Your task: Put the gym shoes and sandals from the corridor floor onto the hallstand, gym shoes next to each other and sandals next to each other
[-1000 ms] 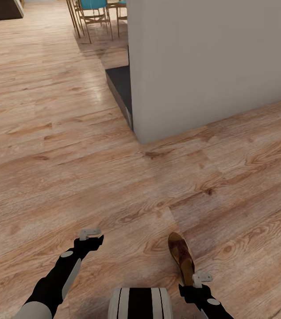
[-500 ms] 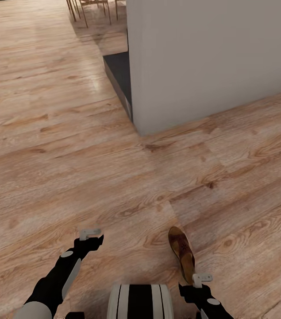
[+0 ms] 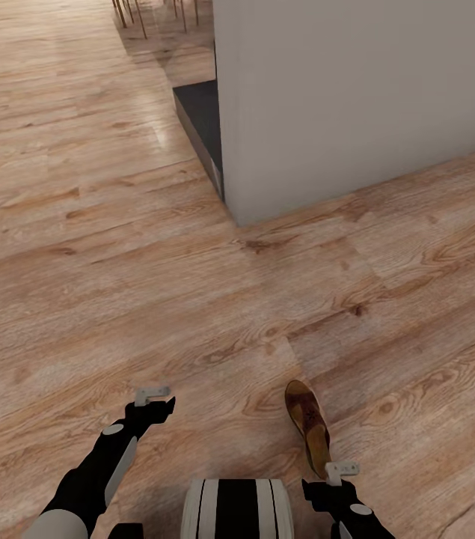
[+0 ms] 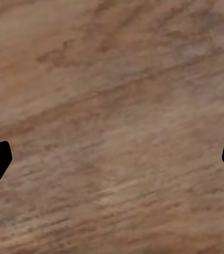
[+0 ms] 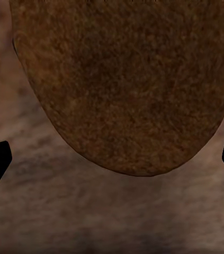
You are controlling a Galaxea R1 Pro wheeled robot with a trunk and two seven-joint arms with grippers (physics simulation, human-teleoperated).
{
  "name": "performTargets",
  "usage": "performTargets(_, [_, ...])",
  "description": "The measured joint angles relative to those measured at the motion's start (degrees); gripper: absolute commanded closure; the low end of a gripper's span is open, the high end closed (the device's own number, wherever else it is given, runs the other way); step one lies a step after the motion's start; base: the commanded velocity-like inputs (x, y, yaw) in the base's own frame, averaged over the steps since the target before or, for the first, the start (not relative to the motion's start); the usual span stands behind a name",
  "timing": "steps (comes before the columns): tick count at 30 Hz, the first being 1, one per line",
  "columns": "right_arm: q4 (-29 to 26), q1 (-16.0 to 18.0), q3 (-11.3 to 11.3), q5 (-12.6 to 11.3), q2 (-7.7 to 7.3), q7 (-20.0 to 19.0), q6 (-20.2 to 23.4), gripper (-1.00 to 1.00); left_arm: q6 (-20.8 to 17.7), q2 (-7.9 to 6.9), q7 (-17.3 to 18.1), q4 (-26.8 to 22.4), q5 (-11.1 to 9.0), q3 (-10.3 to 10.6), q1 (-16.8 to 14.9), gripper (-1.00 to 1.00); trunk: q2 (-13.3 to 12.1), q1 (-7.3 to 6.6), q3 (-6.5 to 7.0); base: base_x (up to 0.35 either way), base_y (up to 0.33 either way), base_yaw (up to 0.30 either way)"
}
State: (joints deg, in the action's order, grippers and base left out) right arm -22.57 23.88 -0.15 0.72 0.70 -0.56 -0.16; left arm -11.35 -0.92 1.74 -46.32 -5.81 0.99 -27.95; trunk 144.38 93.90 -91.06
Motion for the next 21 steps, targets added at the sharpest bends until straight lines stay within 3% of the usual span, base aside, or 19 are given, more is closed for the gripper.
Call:
performTargets(6, [0.00, -0.01, 0.00, 0.00, -0.01, 0.00, 0.00, -1.00, 0.02, -0.01, 0.00, 0.00, -0.01, 0.04, 0.00, -1.00, 0.00, -0.01, 0.00, 0.143, 0.000, 0.000])
performTargets(21, [0.04, -0.01, 0.00, 0.00, -0.02, 0.00, 0.00, -1.00, 0.05, 0.00, 0.00, 0.00, -0.01, 0.05, 0.00, -1.00, 0.00, 0.00, 0.00, 0.010, 0.000, 0.000])
